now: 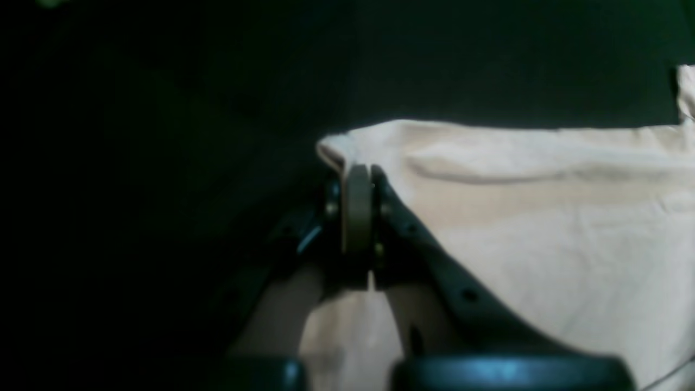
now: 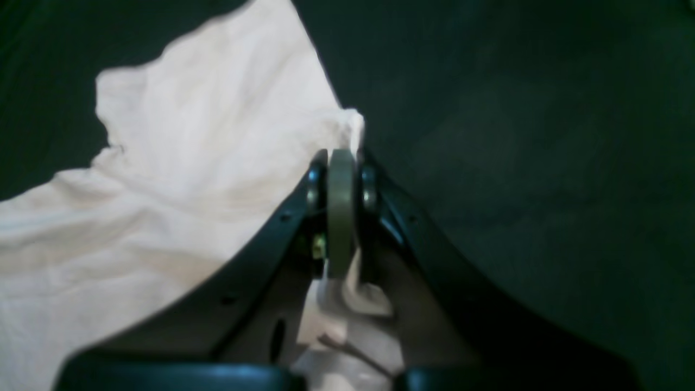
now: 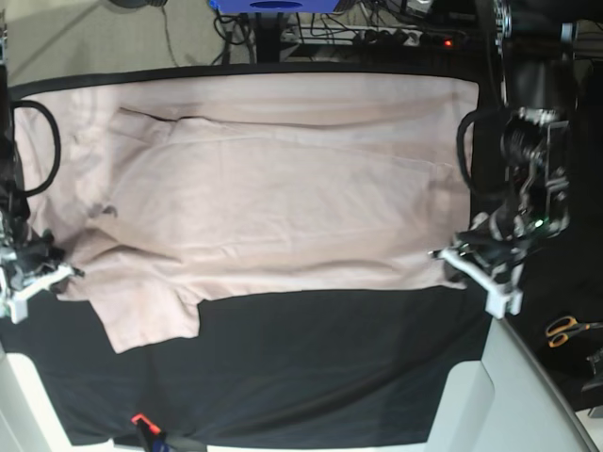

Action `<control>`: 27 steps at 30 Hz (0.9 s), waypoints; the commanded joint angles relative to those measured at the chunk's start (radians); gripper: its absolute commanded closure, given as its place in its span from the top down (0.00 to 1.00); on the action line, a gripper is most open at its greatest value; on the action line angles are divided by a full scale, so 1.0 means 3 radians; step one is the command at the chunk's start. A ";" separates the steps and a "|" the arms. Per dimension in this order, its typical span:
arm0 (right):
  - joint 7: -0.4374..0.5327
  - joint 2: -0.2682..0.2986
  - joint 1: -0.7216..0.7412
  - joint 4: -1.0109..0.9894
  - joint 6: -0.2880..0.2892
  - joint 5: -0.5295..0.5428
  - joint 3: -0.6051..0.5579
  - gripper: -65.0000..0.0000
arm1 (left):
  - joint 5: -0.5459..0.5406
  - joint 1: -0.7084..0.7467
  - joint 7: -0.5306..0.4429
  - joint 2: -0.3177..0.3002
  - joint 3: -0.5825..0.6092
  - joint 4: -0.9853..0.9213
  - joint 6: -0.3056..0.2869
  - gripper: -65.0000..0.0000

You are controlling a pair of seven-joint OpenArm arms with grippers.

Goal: Fold the T-shirt properly
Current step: 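Drag the hem corner with the left gripper toward the right gripper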

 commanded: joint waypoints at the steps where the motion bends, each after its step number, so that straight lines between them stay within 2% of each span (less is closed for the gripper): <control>1: 0.0061 0.0090 0.0016 0.0092 0.0008 0.0000 0.0140 0.00 | -0.0024 0.0014 0.0004 -0.0030 -0.0085 0.0192 -0.0014 0.00; 4: -0.0047 0.0085 -0.0086 0.0240 0.0008 0.0000 0.0278 0.00 | -0.0009 0.0193 0.0142 -0.0020 -0.0172 0.0463 -0.0014 0.00; 8: -0.0169 0.0095 -0.0137 0.0307 0.0008 0.0000 0.0299 0.00 | -0.0003 0.0367 0.0157 -0.0025 -0.0193 0.0525 -0.0014 0.00; 13: -0.0169 0.0101 -0.0245 0.0307 0.0008 0.0000 0.0299 0.00 | -0.0003 0.0551 0.0147 -0.0030 -0.0193 0.0540 -0.0014 0.00; 20: -0.0169 0.0111 -0.0393 0.0291 0.0008 0.0000 0.0304 0.00 | -0.0003 0.0735 0.0142 -0.0148 -0.0198 0.0540 -0.0014 0.00; 24: -0.0169 0.0111 -0.0403 0.0281 -0.0002 0.0000 0.0304 0.00 | -0.0003 0.0873 0.0137 -0.0127 -0.0172 0.0540 -0.0014 0.00; 25: -0.0169 0.0111 -0.0419 0.0281 -0.0013 0.0000 0.0309 0.00 | -0.0003 0.0909 0.0137 -0.0122 -0.0167 0.0540 -0.0014 0.00; 27: -0.0169 0.0111 -0.0449 0.0301 -0.0176 0.0000 0.0365 0.00 | -0.0003 0.0965 0.0137 -0.0117 -0.0162 0.0540 -0.0014 0.00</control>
